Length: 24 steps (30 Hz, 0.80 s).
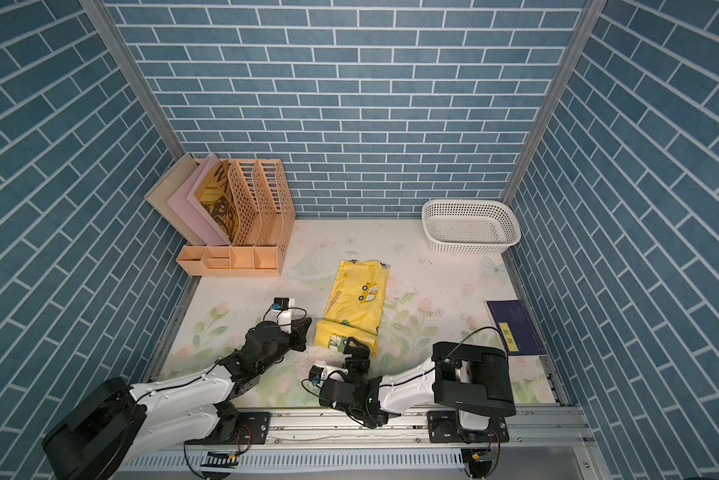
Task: Roll up the pillowcase
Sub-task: Roll the pillowcase at the center of the board.
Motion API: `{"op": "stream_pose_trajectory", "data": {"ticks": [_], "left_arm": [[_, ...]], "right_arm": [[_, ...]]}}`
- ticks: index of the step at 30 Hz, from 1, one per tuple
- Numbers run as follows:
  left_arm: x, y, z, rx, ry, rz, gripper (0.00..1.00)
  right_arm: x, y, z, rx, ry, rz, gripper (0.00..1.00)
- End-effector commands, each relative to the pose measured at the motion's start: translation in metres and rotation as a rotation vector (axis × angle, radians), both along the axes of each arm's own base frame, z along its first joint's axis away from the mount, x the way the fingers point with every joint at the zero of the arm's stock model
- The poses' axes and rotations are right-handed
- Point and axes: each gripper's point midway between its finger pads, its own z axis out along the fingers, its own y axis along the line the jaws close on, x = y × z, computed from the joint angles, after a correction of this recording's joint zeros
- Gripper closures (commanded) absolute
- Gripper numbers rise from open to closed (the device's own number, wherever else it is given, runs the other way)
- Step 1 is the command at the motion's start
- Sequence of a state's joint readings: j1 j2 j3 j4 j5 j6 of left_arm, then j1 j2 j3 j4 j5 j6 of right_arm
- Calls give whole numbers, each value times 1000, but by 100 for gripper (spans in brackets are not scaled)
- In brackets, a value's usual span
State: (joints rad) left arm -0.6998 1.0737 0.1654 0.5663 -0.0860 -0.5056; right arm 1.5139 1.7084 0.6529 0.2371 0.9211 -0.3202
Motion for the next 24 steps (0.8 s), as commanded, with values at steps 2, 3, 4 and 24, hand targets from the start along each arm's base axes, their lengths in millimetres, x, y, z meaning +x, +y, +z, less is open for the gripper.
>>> {"op": "stream_pose_trajectory", "data": {"ticks": [2, 3, 4, 24], "left_arm": [[-3, 8, -6, 8, 14, 21, 100], [-4, 8, -6, 6, 12, 20, 100], [-4, 8, -6, 6, 11, 22, 100], [-2, 11, -3, -1, 9, 33, 100]], "right_arm": [[28, -12, -19, -36, 16, -103, 12], [33, -14, -24, -45, 36, -111, 15], [35, -14, -32, -64, 64, -100, 19], [29, -1, -2, 71, 483, 77, 100]]}}
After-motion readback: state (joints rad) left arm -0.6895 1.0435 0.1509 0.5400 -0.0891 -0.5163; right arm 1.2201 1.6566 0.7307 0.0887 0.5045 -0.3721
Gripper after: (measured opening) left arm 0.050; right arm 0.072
